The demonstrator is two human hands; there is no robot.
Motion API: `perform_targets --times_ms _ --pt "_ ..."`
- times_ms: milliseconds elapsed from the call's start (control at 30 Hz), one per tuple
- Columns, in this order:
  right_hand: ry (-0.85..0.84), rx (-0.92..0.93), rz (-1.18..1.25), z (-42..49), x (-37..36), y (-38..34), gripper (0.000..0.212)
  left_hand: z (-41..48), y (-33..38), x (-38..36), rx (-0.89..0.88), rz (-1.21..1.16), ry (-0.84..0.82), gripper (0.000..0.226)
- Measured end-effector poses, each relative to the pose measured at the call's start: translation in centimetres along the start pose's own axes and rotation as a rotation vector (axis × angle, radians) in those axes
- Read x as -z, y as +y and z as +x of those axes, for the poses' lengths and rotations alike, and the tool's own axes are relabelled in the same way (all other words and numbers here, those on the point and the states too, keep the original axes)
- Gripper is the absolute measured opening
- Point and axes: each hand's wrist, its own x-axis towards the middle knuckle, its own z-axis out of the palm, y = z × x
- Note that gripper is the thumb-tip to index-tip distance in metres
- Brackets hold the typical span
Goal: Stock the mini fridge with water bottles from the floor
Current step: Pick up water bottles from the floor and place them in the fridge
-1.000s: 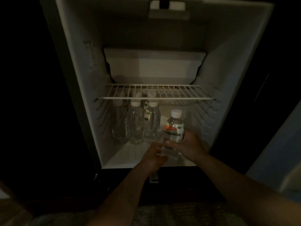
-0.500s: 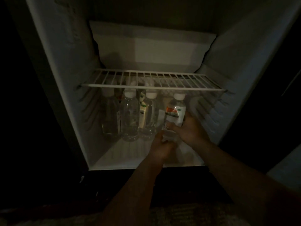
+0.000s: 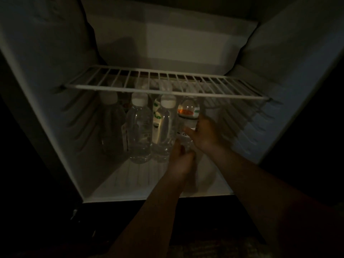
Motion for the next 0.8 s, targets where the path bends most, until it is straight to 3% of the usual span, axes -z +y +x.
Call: perform_targets --times_ms 300,533,667,800 --pt "0.031 -0.006 0.059 1.1 -0.8 0.4 0.051 0.8 -0.3 0.0 -0.009 0.019 0.017 0.06" --pt "-0.131 -0.068 0.188 0.0 -0.7 0.4 0.051 0.4 -0.4 0.6 -0.023 0.148 0.007 0.046" --pt "-0.108 -0.126 0.043 -1.5 -0.5 0.3 0.04 -0.6 -0.3 1.3 -0.087 0.366 0.064 0.023" --pt "-0.168 -0.161 -0.056 -2.8 0.6 -0.7 0.025 -2.3 0.7 2.3 -0.096 0.45 0.035 0.024"
